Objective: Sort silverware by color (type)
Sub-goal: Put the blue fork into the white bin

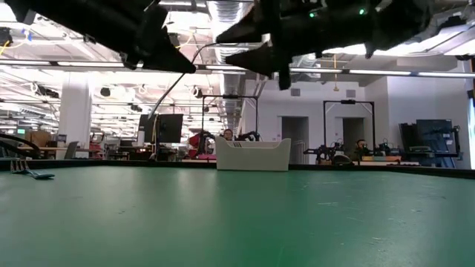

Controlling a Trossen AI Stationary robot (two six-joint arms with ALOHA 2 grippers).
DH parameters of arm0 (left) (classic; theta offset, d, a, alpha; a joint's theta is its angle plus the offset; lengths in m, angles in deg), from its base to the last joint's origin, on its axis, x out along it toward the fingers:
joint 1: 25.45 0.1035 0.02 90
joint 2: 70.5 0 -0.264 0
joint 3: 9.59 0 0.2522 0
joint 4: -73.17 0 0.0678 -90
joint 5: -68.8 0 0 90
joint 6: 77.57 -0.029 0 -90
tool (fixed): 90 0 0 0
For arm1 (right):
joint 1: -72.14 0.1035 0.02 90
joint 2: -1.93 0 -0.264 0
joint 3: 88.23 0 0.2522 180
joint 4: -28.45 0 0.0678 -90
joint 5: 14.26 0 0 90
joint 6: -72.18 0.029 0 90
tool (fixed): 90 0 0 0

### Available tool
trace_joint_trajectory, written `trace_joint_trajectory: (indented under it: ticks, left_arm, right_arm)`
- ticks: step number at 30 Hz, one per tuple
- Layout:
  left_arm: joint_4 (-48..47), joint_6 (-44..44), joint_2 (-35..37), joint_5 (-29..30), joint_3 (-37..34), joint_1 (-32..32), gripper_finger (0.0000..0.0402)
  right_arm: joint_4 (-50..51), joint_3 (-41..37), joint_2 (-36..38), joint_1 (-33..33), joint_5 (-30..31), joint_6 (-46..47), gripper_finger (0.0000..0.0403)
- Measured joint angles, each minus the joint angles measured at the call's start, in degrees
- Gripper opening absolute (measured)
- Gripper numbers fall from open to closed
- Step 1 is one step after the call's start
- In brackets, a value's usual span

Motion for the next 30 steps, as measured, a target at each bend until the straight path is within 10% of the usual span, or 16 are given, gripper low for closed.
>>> trace_joint_trajectory:
  ticks: [14, 26, 30]
  left_arm:
    - [0.83, -8.95, 0.02, -2.88, 0.0, -0.74, 0.0]
    - [-0.56, -9.46, -0.02, -4.09, -0.08, -0.63, 0.0006]
    - [-2.57, -6.88, 0.0, -5.22, -0.07, -0.2, 0.0029]
  right_arm:
    - [-14.38, 3.12, -7.9, -1.79, -5.32, -0.18, 0.0214]
    - [-6.73, 4.94, -7.79, -2.63, -6.4, -1.28, 0.0022]
    - [-4.57, 4.91, -7.77, -2.61, -5.39, -3.3, 0.0019]
